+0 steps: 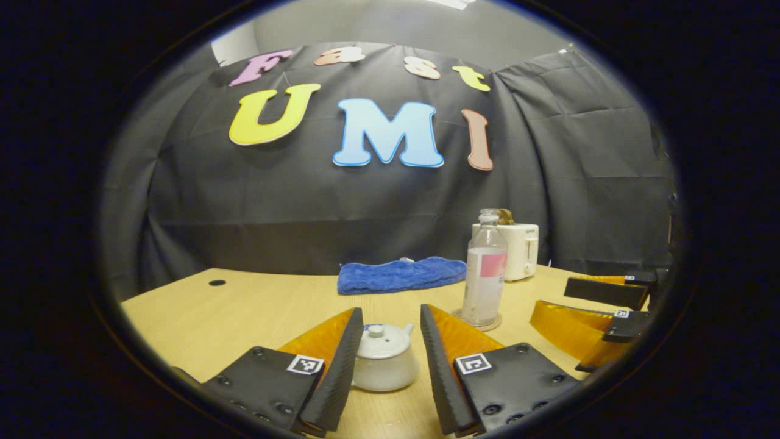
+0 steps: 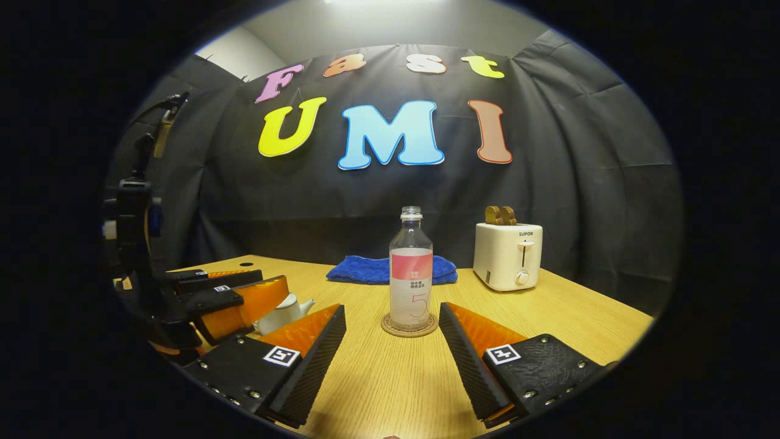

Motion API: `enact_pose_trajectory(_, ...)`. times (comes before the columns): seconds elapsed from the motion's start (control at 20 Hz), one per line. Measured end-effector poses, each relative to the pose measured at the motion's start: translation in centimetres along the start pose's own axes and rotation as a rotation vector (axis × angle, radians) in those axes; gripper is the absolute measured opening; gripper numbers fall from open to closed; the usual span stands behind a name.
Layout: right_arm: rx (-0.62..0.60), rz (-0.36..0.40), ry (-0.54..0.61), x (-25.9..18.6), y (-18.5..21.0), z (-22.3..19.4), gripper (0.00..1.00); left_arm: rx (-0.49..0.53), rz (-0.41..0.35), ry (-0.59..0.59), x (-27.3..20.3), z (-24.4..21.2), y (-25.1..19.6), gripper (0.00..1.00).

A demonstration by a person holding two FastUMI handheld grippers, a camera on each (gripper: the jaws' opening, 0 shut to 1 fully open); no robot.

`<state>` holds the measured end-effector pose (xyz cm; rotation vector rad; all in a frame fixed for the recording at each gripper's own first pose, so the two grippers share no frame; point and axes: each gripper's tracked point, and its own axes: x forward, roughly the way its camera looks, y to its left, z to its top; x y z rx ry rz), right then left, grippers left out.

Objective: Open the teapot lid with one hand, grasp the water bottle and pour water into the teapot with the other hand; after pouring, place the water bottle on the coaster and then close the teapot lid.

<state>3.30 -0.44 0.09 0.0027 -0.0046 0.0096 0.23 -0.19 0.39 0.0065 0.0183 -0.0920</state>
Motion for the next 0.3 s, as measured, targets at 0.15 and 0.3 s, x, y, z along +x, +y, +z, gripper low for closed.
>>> enact_pose_trajectory(0.15, 0.0, 0.0, 0.0, -0.7, 0.1, 0.0, 0.95, -0.01, -0.013, -0.002, -1.4, 0.1, -1.5, 0.81)
enact_pose_trajectory(0.3, 0.0, -0.008, -0.001, -1.5, 0.1, 0.0, 0.95, -0.009, -0.016, -0.004, -2.9, 0.1, -2.2, 0.81)
